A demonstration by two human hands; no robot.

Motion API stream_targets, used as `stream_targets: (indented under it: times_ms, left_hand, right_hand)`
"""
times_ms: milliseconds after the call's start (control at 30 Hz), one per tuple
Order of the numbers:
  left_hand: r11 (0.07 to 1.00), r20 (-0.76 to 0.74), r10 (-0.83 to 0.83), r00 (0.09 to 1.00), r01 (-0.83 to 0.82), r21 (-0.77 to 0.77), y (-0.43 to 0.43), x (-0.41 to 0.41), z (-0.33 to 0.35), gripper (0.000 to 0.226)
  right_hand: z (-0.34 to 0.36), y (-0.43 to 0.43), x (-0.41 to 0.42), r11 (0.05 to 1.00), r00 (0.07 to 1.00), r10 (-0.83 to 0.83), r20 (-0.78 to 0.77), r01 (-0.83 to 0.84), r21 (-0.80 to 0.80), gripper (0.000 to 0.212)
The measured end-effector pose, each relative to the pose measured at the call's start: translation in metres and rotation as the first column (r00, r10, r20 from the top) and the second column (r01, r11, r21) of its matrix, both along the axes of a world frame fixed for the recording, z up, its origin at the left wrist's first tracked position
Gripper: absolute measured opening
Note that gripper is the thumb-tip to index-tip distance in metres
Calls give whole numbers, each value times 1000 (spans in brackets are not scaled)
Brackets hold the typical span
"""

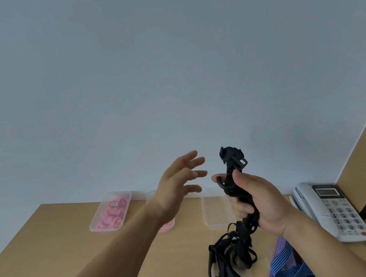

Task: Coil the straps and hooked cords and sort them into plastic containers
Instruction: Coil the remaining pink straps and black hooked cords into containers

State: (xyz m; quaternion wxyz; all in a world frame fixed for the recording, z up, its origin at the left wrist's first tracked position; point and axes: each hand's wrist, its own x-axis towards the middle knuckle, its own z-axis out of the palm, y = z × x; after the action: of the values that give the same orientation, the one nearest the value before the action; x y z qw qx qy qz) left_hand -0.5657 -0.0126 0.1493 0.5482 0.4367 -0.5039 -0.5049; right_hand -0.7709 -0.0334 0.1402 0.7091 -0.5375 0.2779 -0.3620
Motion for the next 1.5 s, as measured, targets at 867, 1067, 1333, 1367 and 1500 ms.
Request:
stream_targets:
  times_ms: [867, 1067, 1333, 1367, 1500]
  left_hand:
    - [986, 981, 165, 102, -10, -165, 12, -21, -17, 26]
    - [979, 755, 124, 644, -204, 14, 5, -24, -12, 21]
    - [963, -2, 81, 997, -78, 256, -2, -20, 0, 26]
    - [963, -80, 65, 995, -41, 266, -2, -17, -1, 26]
    - [910, -307, -199, 931, 291, 294, -1, -3, -1, 34]
  right_hand:
    - [14, -9, 28, 828, 490, -482, -726, -14, -560, 30]
    - [7, 8, 42, 719, 618, -631, -469, 240, -652, 37]
    - [-9, 12, 43, 469, 644, -751, -145, 366, -804, 9]
    - [-10, 11, 41, 525, 664, -730, -161, 395, -754, 8]
    - [-9, 4, 27, 781, 798, -576, -176, 474, -406, 7]
